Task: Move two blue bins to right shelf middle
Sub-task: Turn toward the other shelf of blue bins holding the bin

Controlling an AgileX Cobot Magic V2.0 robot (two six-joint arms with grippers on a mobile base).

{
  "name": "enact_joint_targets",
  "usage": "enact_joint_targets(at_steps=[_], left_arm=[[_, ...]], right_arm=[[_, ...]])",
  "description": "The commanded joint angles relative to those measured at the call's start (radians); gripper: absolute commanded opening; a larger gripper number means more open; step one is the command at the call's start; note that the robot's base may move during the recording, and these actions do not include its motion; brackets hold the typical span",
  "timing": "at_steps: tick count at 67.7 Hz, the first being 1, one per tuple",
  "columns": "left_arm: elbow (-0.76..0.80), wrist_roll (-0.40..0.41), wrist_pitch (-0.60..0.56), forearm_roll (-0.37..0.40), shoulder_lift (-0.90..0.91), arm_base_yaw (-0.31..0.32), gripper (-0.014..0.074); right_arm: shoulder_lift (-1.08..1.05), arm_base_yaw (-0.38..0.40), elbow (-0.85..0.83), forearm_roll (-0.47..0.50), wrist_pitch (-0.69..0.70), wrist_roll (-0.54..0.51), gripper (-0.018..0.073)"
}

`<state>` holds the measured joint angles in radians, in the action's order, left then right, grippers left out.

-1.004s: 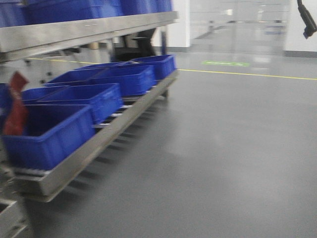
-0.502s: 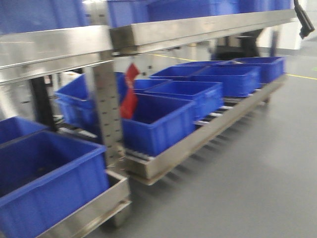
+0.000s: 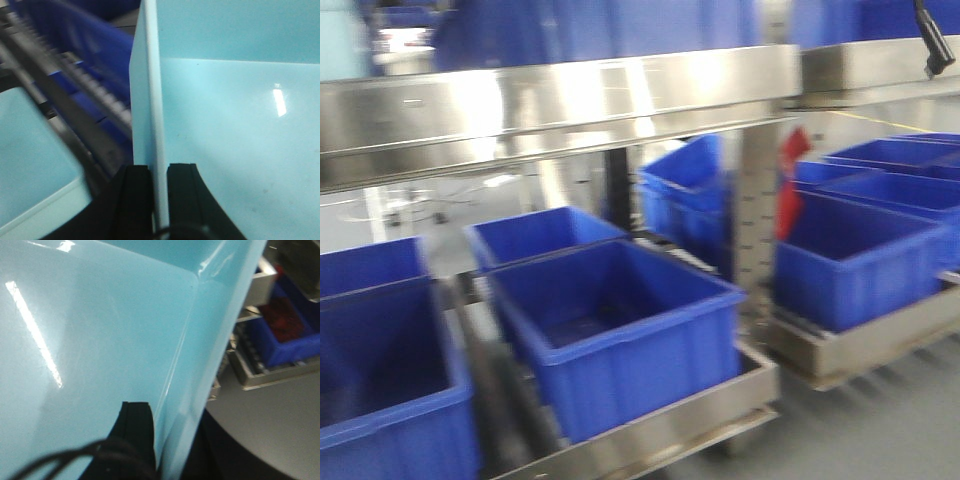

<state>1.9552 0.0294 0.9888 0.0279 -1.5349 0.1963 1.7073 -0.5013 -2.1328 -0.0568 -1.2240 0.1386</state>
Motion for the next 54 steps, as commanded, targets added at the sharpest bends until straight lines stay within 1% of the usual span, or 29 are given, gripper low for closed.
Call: enact_joint_targets(at_steps=[1,54], left_arm=[[0.013,0.004,-0.065,0.09,0.012,0.015,-0.0111],[0.013,0.004,-0.065,0.09,0.012,0.015,-0.0111]], right_arm=[[-0.004,-0.007,-0.008,0.057,0.048,-0.031,-0.0153],[-0.004,-0.007,-0.008,0.057,0.048,-0.031,-0.0153]])
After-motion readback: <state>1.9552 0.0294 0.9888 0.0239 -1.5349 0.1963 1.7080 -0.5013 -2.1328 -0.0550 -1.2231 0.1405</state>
